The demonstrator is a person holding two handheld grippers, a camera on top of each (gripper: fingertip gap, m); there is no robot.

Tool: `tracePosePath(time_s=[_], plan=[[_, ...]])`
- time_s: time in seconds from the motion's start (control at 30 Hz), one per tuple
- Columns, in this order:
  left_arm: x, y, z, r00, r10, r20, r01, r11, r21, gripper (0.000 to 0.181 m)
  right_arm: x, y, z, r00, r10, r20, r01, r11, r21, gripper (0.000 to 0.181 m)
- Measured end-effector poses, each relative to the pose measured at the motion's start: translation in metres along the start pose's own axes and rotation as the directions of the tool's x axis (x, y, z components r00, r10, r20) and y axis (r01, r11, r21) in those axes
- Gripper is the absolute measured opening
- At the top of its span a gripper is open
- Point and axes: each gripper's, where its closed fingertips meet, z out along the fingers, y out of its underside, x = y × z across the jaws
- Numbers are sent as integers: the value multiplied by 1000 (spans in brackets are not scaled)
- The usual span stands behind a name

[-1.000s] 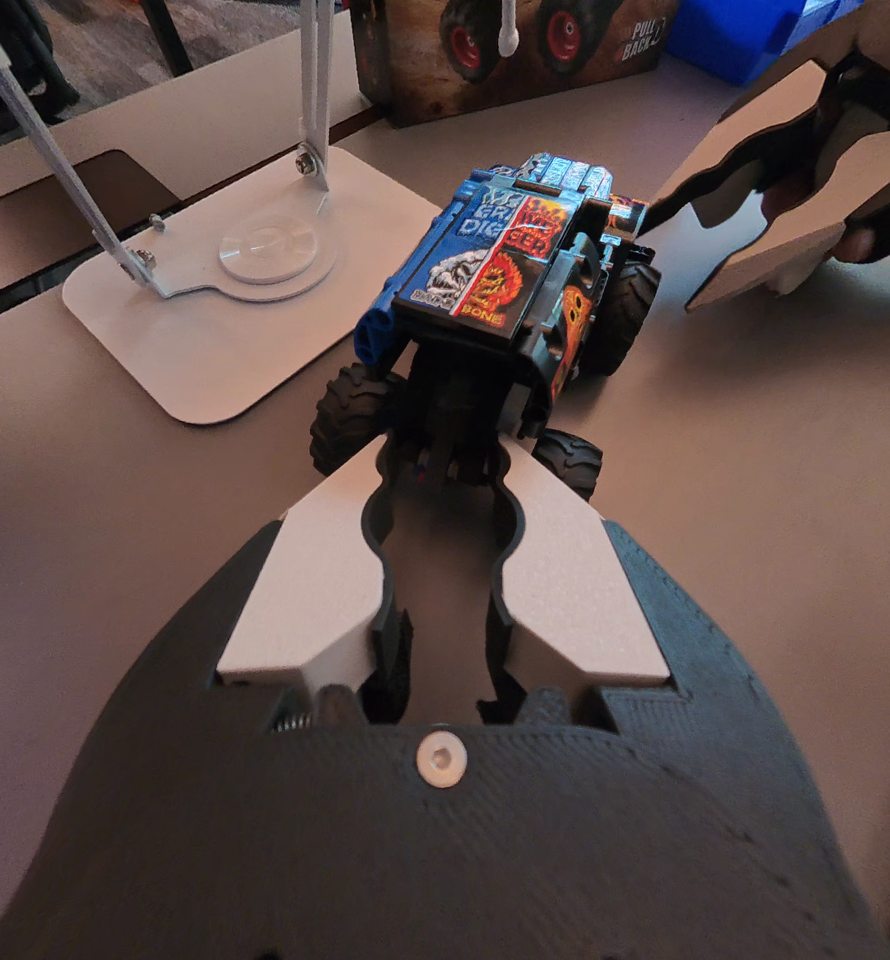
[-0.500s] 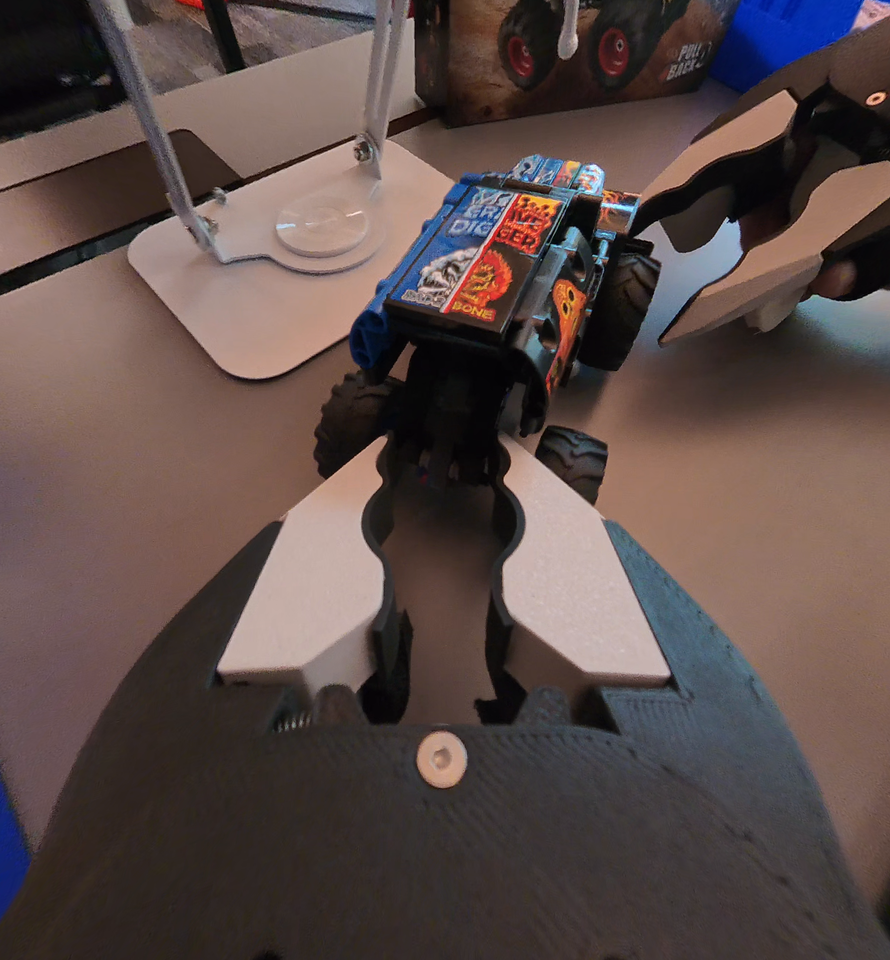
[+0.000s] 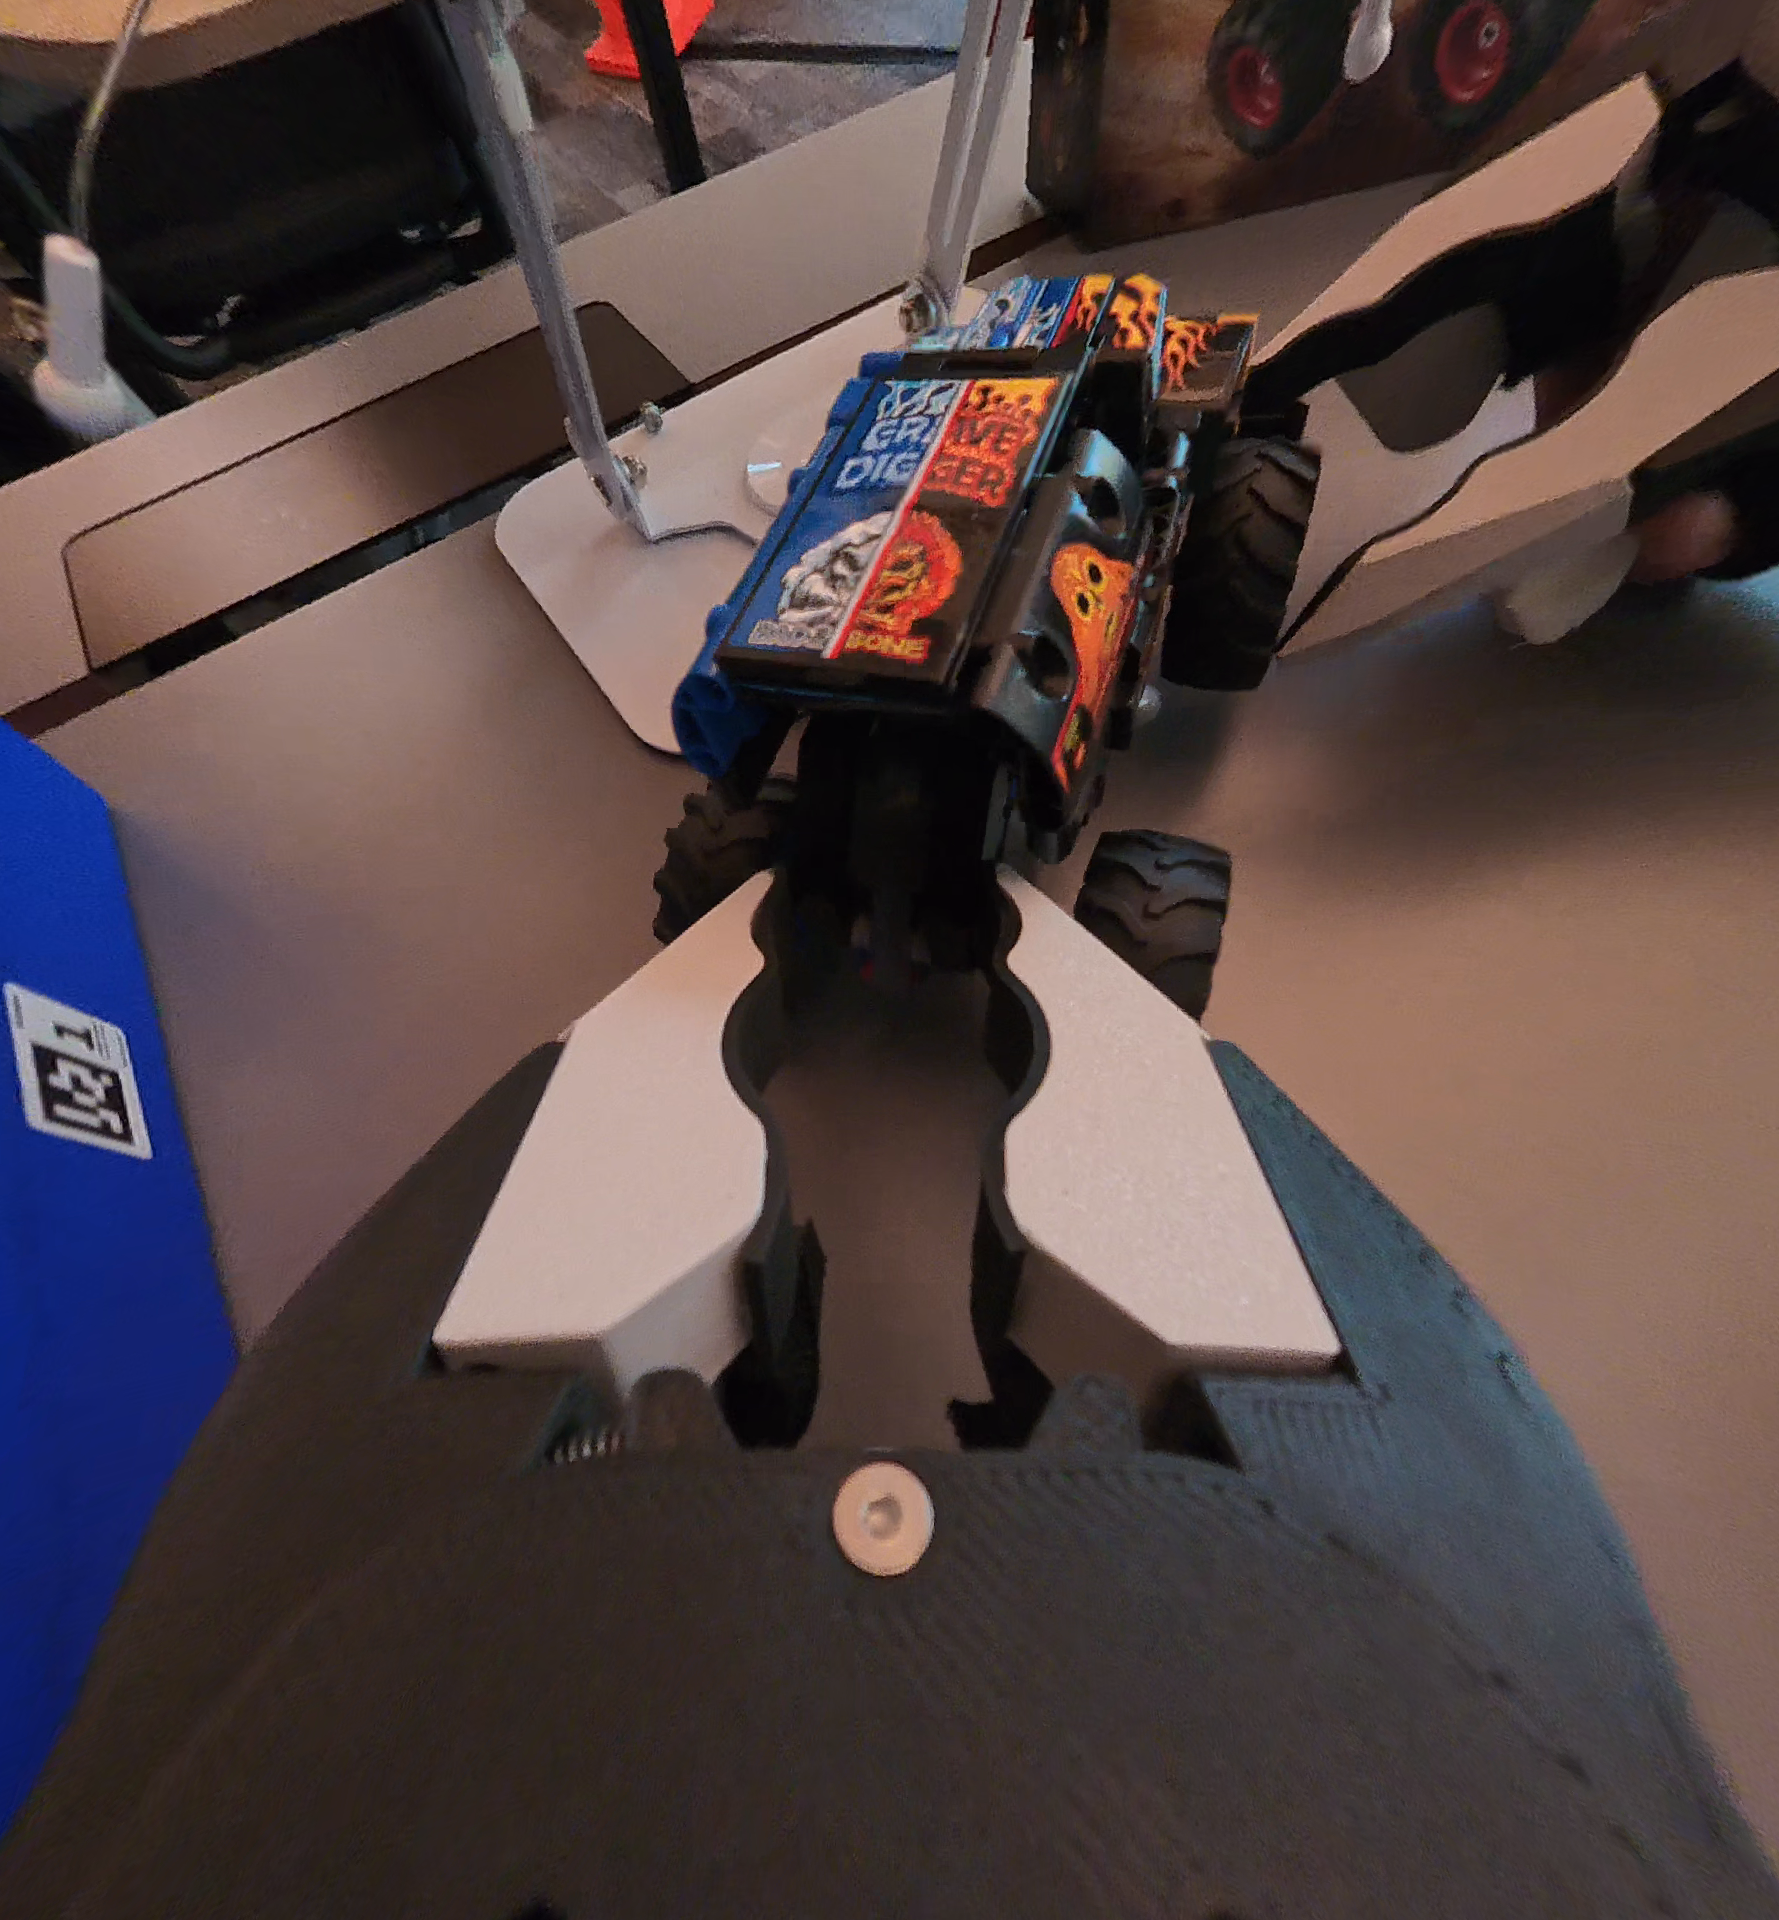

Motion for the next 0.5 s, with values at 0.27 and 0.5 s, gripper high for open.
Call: tracePosePath(time_s=[0.27,0.5], plan=[[-9,-9,18,994,91,61,-89,995,-40,33,9,12,1,1000,5,-29,-6,998,-63,72],[-24,-8,27,997,41,59,-39,998,-42,31,8,16,2,999,-5,-33,2,997,-82,72]])
